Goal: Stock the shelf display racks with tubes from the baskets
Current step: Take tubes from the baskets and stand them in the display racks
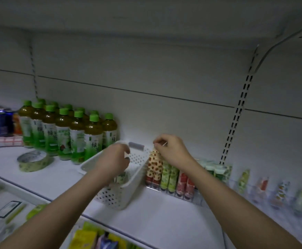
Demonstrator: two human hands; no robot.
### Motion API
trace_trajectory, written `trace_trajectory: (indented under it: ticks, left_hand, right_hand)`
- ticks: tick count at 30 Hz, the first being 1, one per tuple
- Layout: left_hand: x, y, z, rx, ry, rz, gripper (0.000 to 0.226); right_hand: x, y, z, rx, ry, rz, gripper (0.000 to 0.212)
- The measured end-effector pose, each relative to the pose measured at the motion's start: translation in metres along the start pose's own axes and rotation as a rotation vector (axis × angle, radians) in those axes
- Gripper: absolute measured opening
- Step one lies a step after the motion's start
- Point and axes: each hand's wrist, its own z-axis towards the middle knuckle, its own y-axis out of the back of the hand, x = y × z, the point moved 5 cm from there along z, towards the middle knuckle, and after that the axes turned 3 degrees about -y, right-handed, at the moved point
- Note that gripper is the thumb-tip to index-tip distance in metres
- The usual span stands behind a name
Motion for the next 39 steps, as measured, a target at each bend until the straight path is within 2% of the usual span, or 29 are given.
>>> trace_trajectory:
  ticks: [2, 5, 9, 12, 17, 21, 24, 27, 29, 32, 33, 39]
  left_hand:
    - [0.022, -0.006, 0.01, 0.12, 0.103, 0.078, 0.023]
    - [0.034, -0.019, 0.017, 0.275, 0.111, 0.267, 0.016]
    - [0.038, -0.036, 0.02, 0.423, 0.119, 0.459, 0.03]
    - [0.038, -0.042, 0.021, 0.458, 0.142, 0.436, 0.031]
    - [0.041, -0.036, 0.02, 0.426, 0.158, 0.302, 0.017]
    - [0.044, -0.018, 0.028, 0.297, 0.147, 0.158, 0.017]
    - [0.045, 0.008, 0.034, 0.094, 0.123, 0.015, 0.008]
    - [0.05, 0.029, 0.027, -0.169, 0.053, -0.137, 0.022]
    - [0.054, 0.036, 0.019, -0.291, 0.004, -0.216, 0.02]
    - [0.068, 0.032, 0.013, -0.317, 0.047, -0.258, 0.045]
    - [0.073, 0.031, 0.012, -0.326, 0.058, -0.294, 0.048]
    - [0.09, 0.033, 0.002, -0.425, 0.079, -0.512, 0.044]
  right_hand:
    - [0.005, -0.018, 0.007, 0.021, -0.01, 0.038, 0.013]
    - [0.012, -0.036, 0.014, 0.061, -0.016, 0.075, 0.014]
    - [0.019, -0.048, 0.016, 0.106, 0.003, 0.09, 0.02]
    - [0.018, -0.051, 0.016, 0.109, 0.013, 0.094, 0.023]
    - [0.014, -0.056, 0.018, 0.139, -0.032, 0.07, 0.025]
    - [0.013, -0.065, 0.022, 0.186, -0.094, 0.006, 0.027]
    - [0.017, -0.08, 0.026, 0.285, -0.121, -0.08, 0.027]
    - [0.026, -0.101, 0.03, 0.391, -0.078, -0.191, 0.024]
    - [0.03, -0.116, 0.031, 0.47, -0.087, -0.252, 0.02]
    - [0.031, -0.138, 0.03, 0.588, -0.15, -0.332, 0.005]
    - [0.03, -0.143, 0.031, 0.608, -0.168, -0.365, 0.006]
    - [0.023, -0.164, 0.032, 0.672, -0.366, -0.404, 0.057]
